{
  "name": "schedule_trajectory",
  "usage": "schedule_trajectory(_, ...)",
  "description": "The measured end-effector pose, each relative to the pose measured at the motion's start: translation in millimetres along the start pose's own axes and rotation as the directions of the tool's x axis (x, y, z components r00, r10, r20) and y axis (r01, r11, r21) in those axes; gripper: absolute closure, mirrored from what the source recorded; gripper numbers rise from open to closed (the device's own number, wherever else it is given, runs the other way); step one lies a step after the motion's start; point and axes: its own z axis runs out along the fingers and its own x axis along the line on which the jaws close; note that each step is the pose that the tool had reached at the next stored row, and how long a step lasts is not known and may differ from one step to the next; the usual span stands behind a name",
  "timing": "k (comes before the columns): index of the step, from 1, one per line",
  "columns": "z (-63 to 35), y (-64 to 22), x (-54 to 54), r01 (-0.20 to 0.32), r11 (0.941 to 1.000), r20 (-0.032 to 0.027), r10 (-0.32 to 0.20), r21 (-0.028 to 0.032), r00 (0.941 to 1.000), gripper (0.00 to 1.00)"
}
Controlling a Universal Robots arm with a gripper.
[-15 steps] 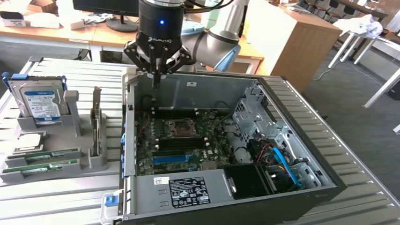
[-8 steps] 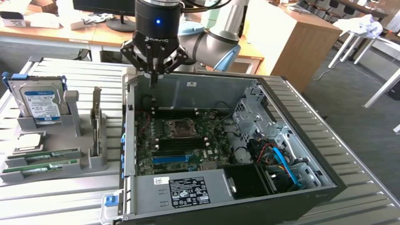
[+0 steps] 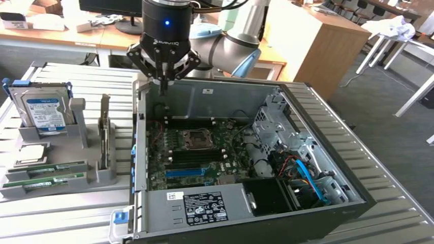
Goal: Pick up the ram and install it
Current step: 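Reach for the ram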
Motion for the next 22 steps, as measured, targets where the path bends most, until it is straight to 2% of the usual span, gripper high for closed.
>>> schedule_trajectory(22, -0.5, -1.4, 18.3, 0.0, 1.0, 0.0, 0.0, 0.0001, 1.0, 0.9)
